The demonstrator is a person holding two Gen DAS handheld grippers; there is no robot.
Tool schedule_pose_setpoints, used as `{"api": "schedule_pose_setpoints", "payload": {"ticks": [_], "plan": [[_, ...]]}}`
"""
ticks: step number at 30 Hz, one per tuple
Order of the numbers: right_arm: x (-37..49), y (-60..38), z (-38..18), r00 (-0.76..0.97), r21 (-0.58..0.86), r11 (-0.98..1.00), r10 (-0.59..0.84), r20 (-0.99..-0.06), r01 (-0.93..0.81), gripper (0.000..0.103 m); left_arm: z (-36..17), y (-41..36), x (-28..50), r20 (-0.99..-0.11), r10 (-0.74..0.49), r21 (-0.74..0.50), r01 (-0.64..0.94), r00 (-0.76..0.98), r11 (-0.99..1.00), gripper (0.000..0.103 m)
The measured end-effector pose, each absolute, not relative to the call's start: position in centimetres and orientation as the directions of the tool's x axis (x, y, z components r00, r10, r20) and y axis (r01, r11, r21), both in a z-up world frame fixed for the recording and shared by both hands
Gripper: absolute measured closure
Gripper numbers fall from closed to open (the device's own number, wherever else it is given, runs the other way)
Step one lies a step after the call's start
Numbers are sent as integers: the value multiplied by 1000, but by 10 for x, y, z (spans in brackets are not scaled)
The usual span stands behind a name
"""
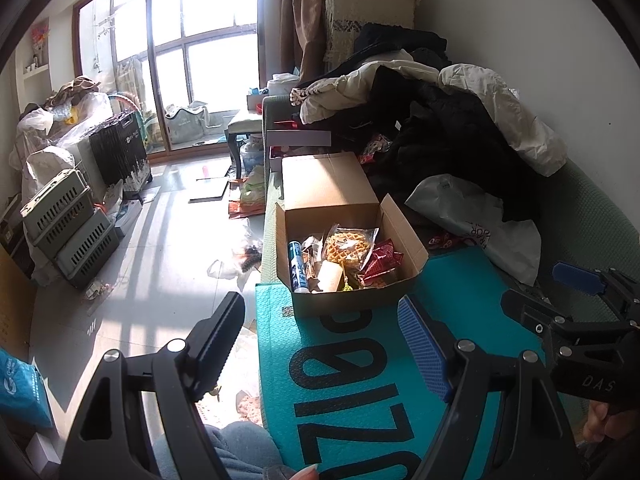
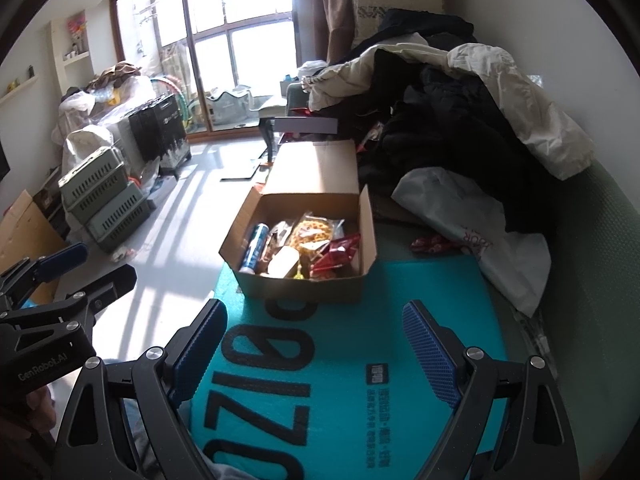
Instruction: Organize snacks
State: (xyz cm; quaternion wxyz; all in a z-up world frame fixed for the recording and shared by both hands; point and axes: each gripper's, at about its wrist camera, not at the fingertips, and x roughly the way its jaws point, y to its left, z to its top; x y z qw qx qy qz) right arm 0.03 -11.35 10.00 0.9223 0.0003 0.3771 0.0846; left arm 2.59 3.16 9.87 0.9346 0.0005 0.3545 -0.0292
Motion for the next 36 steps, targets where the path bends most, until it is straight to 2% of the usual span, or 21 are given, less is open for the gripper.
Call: {"api": "schedule_pose_setpoints", "payload": {"ticks": [36], "plan": [[-15, -127, 93, 690, 82, 986, 161, -706, -146, 13, 95, 21, 11, -676, -32, 2, 45, 736, 999, 24]]}}
